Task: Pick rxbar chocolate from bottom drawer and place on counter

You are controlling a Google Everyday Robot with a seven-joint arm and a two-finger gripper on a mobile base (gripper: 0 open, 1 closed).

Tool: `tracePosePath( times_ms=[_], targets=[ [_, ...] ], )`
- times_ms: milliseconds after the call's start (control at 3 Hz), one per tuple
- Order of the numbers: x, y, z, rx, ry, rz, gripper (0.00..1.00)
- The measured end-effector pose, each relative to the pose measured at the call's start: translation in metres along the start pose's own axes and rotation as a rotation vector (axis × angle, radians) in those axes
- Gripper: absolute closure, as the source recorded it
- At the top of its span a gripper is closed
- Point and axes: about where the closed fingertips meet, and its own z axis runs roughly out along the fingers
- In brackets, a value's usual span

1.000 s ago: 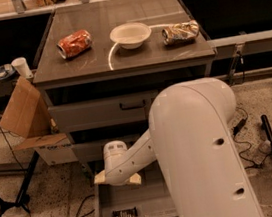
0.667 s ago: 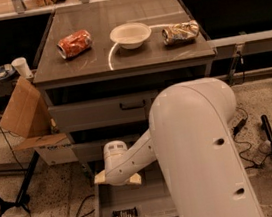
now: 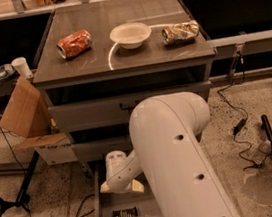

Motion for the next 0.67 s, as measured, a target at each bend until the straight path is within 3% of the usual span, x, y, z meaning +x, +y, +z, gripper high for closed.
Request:
tracePosePath(
  times_ms=[667],
  targets=[
    [-0.027, 0.016, 0.093, -0.036, -0.055, 0.013, 0.0]
  ],
)
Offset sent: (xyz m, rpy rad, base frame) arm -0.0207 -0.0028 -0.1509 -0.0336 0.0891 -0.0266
